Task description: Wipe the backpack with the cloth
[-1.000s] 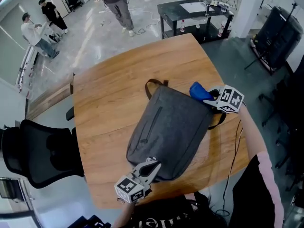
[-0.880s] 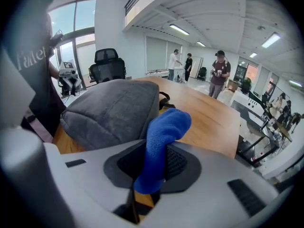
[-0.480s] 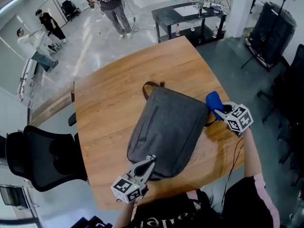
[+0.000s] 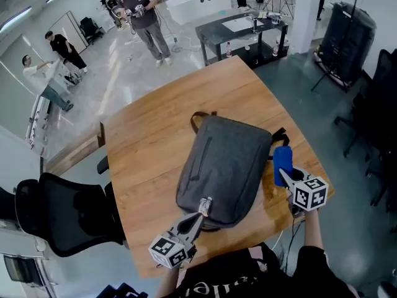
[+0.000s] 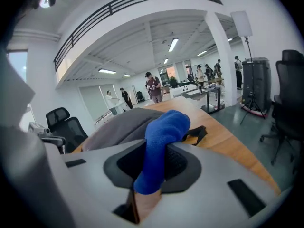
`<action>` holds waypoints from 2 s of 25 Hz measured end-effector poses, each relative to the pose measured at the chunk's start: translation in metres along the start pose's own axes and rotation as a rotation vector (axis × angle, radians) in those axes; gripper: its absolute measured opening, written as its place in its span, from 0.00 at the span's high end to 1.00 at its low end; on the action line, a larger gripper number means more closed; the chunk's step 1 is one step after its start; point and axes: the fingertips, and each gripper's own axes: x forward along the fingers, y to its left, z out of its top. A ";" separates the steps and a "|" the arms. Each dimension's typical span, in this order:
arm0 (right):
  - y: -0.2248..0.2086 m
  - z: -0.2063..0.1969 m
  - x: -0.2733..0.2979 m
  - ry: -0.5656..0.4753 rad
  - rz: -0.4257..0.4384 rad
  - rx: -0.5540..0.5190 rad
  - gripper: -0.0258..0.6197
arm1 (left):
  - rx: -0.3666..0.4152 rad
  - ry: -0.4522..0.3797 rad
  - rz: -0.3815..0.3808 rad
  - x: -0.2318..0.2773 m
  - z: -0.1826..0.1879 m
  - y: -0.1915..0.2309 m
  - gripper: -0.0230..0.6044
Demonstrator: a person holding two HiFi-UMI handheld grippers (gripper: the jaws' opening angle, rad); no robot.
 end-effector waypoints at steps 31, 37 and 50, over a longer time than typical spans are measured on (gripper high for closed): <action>0.371 -0.182 -0.128 -0.109 -0.016 0.198 0.83 | 0.038 0.039 -0.294 -0.186 -0.083 -0.026 0.96; 0.384 -0.200 -0.166 -0.140 -0.010 0.119 0.83 | 0.082 0.027 -0.321 -0.195 -0.092 -0.076 0.96; 0.402 -0.289 -0.271 -0.088 0.044 0.070 0.83 | 0.036 0.010 -0.247 -0.257 -0.176 -0.197 0.96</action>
